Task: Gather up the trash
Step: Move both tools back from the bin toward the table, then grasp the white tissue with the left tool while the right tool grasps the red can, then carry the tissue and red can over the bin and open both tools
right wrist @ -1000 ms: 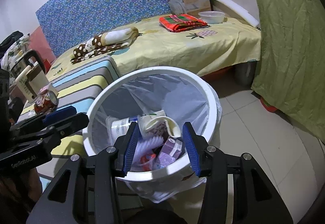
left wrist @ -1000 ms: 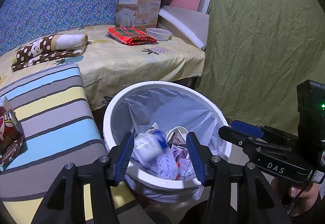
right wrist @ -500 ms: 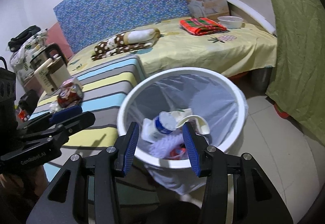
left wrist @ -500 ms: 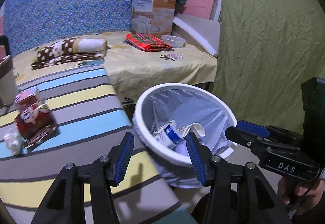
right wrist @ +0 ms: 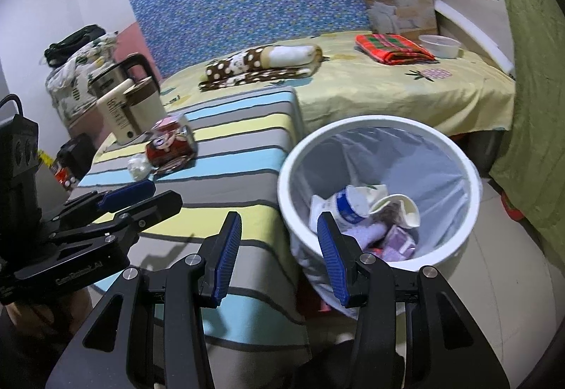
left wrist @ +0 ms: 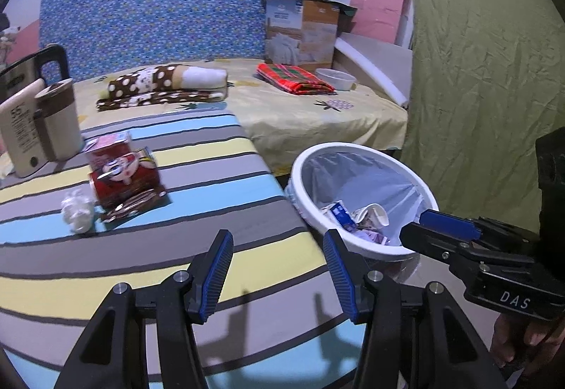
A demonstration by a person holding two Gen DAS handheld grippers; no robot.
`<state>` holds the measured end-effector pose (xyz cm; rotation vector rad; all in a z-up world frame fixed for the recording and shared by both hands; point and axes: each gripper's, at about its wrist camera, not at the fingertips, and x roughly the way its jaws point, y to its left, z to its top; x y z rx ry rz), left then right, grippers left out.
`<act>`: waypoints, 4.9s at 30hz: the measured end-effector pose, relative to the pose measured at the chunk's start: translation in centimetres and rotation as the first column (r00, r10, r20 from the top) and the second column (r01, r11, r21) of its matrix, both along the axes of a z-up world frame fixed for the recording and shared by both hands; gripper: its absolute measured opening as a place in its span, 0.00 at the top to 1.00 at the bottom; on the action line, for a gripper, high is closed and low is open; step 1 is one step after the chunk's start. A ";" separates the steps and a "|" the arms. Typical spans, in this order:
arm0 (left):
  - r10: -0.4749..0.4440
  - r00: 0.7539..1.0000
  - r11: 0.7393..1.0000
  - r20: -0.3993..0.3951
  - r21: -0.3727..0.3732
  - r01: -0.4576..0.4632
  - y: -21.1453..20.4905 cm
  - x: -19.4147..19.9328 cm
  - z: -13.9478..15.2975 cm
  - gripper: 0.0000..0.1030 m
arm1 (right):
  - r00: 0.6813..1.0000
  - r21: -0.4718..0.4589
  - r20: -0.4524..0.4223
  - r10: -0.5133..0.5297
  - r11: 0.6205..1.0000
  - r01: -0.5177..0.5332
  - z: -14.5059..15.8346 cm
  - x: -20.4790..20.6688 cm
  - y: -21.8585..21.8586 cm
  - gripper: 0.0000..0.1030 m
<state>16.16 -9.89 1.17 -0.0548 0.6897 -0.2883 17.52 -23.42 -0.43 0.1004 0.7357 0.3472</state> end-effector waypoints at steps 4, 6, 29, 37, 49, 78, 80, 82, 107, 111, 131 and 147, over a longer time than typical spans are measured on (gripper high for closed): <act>0.026 1.000 1.000 -0.001 0.000 -0.026 1.1 -0.5 0.1 0.49 | 1.000 -0.006 0.007 0.019 1.000 -0.019 0.3 -0.3 0.9 0.54; 0.039 0.999 0.999 -0.001 -0.002 -0.039 1.8 -1.0 0.1 0.49 | 1.000 -0.009 0.010 0.026 1.000 -0.026 0.4 -0.3 1.2 0.54; 0.180 0.984 0.984 0.002 0.002 -0.180 7.5 -2.7 0.2 0.49 | 0.992 -0.024 0.007 0.129 0.991 -0.129 0.6 0.1 6.3 0.54; 0.240 0.971 0.971 -0.002 0.006 -0.240 10.3 -2.3 -0.1 0.49 | 0.988 -0.026 -0.007 0.154 0.988 -0.154 0.2 1.0 7.6 0.54; 0.323 0.946 0.946 -0.017 0.029 -0.323 14.8 0.8 -0.8 0.49 | 0.979 -0.025 -0.024 0.203 0.979 -0.204 0.0 3.6 9.7 0.54; 0.368 0.914 0.929 -0.170 0.017 -0.371 19.0 9.2 -5.7 0.71 | 0.946 0.009 -0.078 0.315 0.949 -0.315 -2.1 12.4 13.5 0.54; 0.373 0.913 0.926 -0.167 0.014 -0.377 19.3 8.7 -5.5 0.72 | 0.943 0.020 -0.091 0.320 0.947 -0.319 -2.4 12.9 13.7 0.54; 0.380 0.911 0.924 -0.162 0.010 -0.383 19.7 8.2 -5.2 0.72 | 0.938 0.033 -0.100 0.331 0.944 -0.329 -2.6 13.5 13.9 0.54; 0.451 0.881 0.889 -0.140 -0.017 -0.458 23.8 3.3 -4.4 0.71 | 0.892 -0.045 0.011 0.452 0.891 -0.451 -0.6 8.8 17.6 0.32; 0.448 0.882 0.890 -0.145 -0.022 -0.455 23.9 3.7 -4.7 0.71 | 0.889 -0.066 -0.030 0.456 0.887 -0.457 -1.9 10.1 18.7 0.32; 0.421 0.896 0.902 -0.142 -0.036 -0.430 23.3 3.7 -4.9 0.71 | 0.920 -0.017 -0.039 0.391 0.920 -0.391 -1.3 9.1 17.5 0.45; 0.340 0.935 0.938 -0.103 -0.034 -0.345 18.0 1.1 -2.3 0.71 | 0.944 0.042 0.022 0.329 0.943 -0.330 1.1 4.8 12.9 0.47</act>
